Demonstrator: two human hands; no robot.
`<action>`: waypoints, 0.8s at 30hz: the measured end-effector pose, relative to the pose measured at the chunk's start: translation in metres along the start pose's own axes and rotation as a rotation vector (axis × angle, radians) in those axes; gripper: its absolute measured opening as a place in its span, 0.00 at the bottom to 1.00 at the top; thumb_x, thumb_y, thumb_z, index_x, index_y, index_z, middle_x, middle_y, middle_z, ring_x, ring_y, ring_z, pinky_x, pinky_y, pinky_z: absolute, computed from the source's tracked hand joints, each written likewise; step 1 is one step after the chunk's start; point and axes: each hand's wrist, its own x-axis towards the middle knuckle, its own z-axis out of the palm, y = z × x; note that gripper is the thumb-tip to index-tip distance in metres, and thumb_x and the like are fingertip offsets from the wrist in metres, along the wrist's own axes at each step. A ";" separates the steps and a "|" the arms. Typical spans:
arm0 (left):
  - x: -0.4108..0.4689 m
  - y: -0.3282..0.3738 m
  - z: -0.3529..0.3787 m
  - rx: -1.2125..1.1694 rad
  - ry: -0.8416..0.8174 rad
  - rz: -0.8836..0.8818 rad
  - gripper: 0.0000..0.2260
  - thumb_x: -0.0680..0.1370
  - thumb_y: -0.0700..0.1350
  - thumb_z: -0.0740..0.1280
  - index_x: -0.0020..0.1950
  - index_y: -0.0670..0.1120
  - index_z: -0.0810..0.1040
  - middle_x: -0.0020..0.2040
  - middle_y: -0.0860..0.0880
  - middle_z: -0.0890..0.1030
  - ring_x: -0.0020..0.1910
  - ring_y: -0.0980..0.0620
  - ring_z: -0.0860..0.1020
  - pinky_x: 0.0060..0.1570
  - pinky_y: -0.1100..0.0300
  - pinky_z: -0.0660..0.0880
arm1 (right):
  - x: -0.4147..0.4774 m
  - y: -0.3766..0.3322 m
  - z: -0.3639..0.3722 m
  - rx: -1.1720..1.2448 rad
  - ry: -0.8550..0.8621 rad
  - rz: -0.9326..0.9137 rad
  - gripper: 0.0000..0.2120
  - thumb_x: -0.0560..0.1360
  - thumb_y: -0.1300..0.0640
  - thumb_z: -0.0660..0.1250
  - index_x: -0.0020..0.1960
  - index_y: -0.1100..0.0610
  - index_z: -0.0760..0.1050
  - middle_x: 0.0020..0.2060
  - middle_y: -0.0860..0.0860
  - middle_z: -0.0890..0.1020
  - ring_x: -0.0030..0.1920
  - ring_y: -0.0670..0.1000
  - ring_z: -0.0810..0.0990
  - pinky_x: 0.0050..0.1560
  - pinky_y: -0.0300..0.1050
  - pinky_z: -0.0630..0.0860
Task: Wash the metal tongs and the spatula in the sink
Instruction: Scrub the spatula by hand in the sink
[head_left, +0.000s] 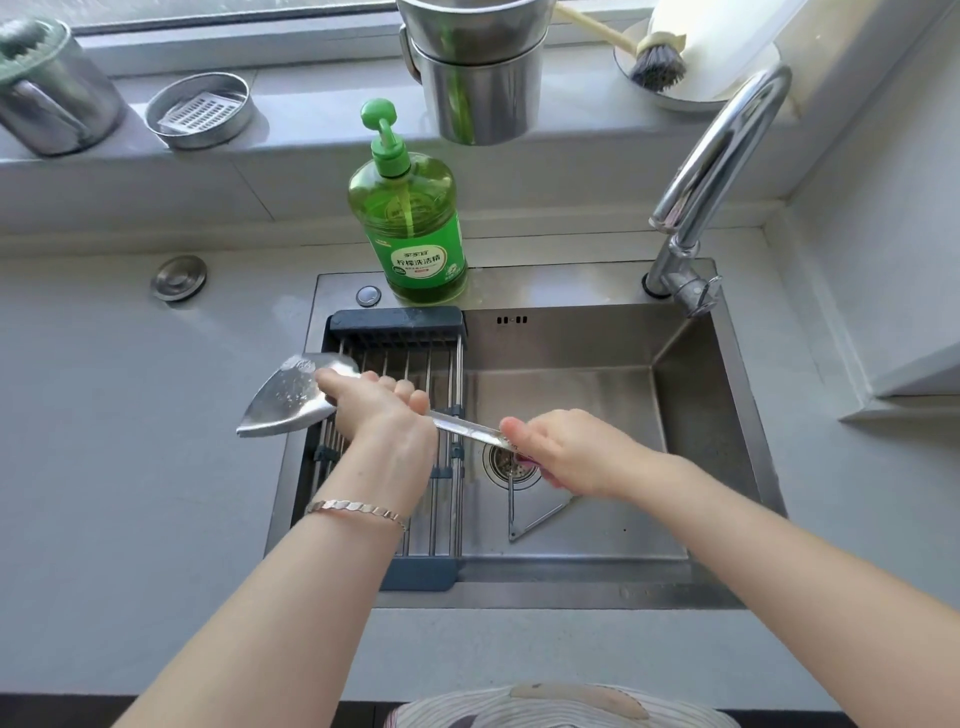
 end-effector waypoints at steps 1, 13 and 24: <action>0.003 0.003 -0.001 -0.086 -0.070 -0.029 0.23 0.80 0.60 0.51 0.29 0.49 0.57 0.22 0.53 0.57 0.19 0.55 0.55 0.16 0.67 0.51 | -0.001 0.005 -0.006 0.251 -0.128 0.070 0.25 0.79 0.39 0.49 0.36 0.56 0.70 0.25 0.49 0.73 0.23 0.47 0.69 0.29 0.40 0.68; 0.017 0.016 -0.004 -0.359 -0.706 -0.215 0.28 0.79 0.64 0.46 0.22 0.52 0.53 0.22 0.54 0.49 0.20 0.57 0.47 0.20 0.67 0.45 | -0.017 -0.005 -0.025 0.862 -0.618 0.167 0.25 0.76 0.40 0.52 0.40 0.60 0.73 0.22 0.48 0.74 0.18 0.44 0.71 0.21 0.33 0.70; 0.012 0.014 0.003 -0.288 -0.731 -0.247 0.26 0.79 0.62 0.49 0.24 0.52 0.51 0.22 0.54 0.48 0.20 0.55 0.47 0.21 0.67 0.44 | -0.016 -0.003 -0.022 0.849 -0.537 0.145 0.18 0.80 0.50 0.55 0.43 0.62 0.75 0.27 0.49 0.79 0.24 0.45 0.76 0.28 0.36 0.75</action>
